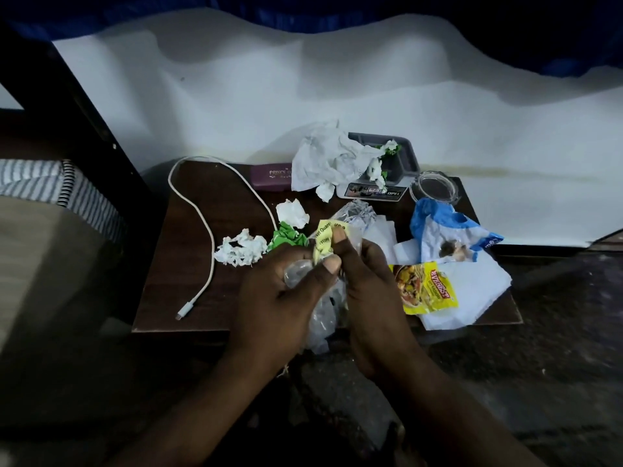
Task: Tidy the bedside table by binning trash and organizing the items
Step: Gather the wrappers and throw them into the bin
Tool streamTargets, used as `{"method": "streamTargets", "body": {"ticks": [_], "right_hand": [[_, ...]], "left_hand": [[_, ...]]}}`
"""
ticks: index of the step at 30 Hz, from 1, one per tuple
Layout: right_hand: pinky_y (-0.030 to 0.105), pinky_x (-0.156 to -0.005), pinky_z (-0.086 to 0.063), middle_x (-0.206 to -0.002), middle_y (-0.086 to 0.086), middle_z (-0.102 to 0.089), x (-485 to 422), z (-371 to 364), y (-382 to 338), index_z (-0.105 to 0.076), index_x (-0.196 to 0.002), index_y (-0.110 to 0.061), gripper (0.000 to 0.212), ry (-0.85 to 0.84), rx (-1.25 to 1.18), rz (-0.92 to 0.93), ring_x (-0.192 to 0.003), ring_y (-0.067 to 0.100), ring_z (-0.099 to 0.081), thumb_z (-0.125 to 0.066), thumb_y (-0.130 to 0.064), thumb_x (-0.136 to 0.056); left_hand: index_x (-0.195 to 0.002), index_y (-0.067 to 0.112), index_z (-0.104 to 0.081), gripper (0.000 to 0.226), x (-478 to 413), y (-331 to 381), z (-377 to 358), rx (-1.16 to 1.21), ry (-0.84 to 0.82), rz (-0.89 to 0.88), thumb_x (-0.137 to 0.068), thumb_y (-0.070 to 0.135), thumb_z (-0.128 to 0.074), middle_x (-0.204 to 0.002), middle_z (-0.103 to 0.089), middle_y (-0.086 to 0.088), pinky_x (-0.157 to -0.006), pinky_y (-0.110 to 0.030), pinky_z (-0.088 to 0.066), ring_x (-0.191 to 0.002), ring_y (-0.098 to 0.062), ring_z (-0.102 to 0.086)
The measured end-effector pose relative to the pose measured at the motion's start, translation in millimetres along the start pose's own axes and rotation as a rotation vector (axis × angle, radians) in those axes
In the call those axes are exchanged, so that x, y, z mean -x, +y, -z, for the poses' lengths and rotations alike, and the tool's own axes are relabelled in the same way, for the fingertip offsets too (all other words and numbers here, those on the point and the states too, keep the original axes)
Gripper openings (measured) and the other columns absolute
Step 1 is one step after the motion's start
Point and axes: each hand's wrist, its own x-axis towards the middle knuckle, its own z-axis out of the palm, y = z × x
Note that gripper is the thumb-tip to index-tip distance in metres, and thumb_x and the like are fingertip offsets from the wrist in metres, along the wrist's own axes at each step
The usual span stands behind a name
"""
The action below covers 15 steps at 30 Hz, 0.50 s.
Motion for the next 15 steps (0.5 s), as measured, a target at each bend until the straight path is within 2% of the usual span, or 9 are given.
{"method": "streamTargets", "body": {"ticks": [2,4,6,9,10,13,15], "right_hand": [[0.065,-0.108,-0.047,-0.126,0.018,-0.072,3,-4,0,-0.065,-0.131,-0.012,0.062,-0.095,-0.101,-0.05,-0.121,0.039,-0.068,-0.073,-0.057,-0.089],[0.065,-0.113,-0.042,-0.134,0.024,-0.066,5,-8,-2,-0.059,-0.14,-0.005,0.069,-0.167,-0.171,-0.065,-0.129,0.042,-0.062,-0.064,-0.057,-0.095],[0.063,-0.117,-0.039,-0.137,0.025,-0.064,5,-7,-6,-0.058,-0.141,-0.003,0.065,-0.201,-0.221,-0.075,-0.132,0.041,-0.06,-0.049,-0.056,-0.104],[0.057,-0.116,-0.042,-0.134,0.025,-0.067,4,-3,-10,-0.062,-0.135,-0.002,0.065,-0.212,-0.296,-0.104,-0.129,0.039,-0.063,-0.034,-0.054,-0.108],[0.057,-0.114,-0.044,-0.132,0.026,-0.067,3,-3,-10,-0.062,-0.133,0.001,0.064,-0.21,-0.302,-0.105,-0.126,0.041,-0.064,-0.035,-0.052,-0.109],[0.066,-0.109,-0.046,-0.122,0.03,-0.07,2,-5,-5,-0.067,-0.125,0.003,0.051,-0.155,-0.227,-0.087,-0.117,0.046,-0.068,-0.051,-0.041,-0.106],[0.066,-0.101,-0.052,-0.108,0.027,-0.075,0,-5,-7,-0.077,-0.105,-0.003,0.032,-0.074,-0.187,-0.079,-0.101,0.043,-0.073,-0.06,-0.03,-0.103]], "left_hand": [[-0.073,0.021,-0.065,0.032,-4,-4,1,-0.013,0.049,-0.018,-0.088,0.049,-0.071,-0.072,-0.065,0.001,-0.072,-0.043,-0.052,-0.072,-0.02,-0.064],[-0.066,0.029,-0.061,0.031,-8,-1,2,-0.004,0.054,-0.012,-0.091,0.043,-0.071,-0.066,-0.059,0.008,-0.068,-0.034,-0.045,-0.066,-0.011,-0.058],[-0.062,0.035,-0.061,0.033,-13,3,3,-0.009,0.02,0.005,-0.094,0.038,-0.071,-0.063,-0.057,0.014,-0.068,-0.025,-0.041,-0.063,-0.001,-0.055],[-0.081,0.029,-0.068,0.014,-18,7,1,0.05,0.022,0.031,-0.094,0.032,-0.07,-0.075,-0.07,0.014,-0.072,-0.019,-0.047,-0.072,0.0,-0.065],[-0.088,0.025,-0.067,0.009,-19,6,0,0.054,0.035,0.034,-0.094,0.03,-0.072,-0.079,-0.071,0.013,-0.072,-0.019,-0.048,-0.075,-0.001,-0.066],[-0.093,0.016,-0.063,0.018,-17,-1,-1,0.003,0.067,0.031,-0.093,0.029,-0.075,-0.079,-0.066,0.01,-0.071,-0.023,-0.049,-0.073,-0.005,-0.062],[-0.094,0.015,-0.063,0.019,-16,-2,0,-0.012,0.074,0.023,-0.091,0.028,-0.078,-0.084,-0.066,0.006,-0.076,-0.029,-0.051,-0.08,-0.01,-0.063]]}}
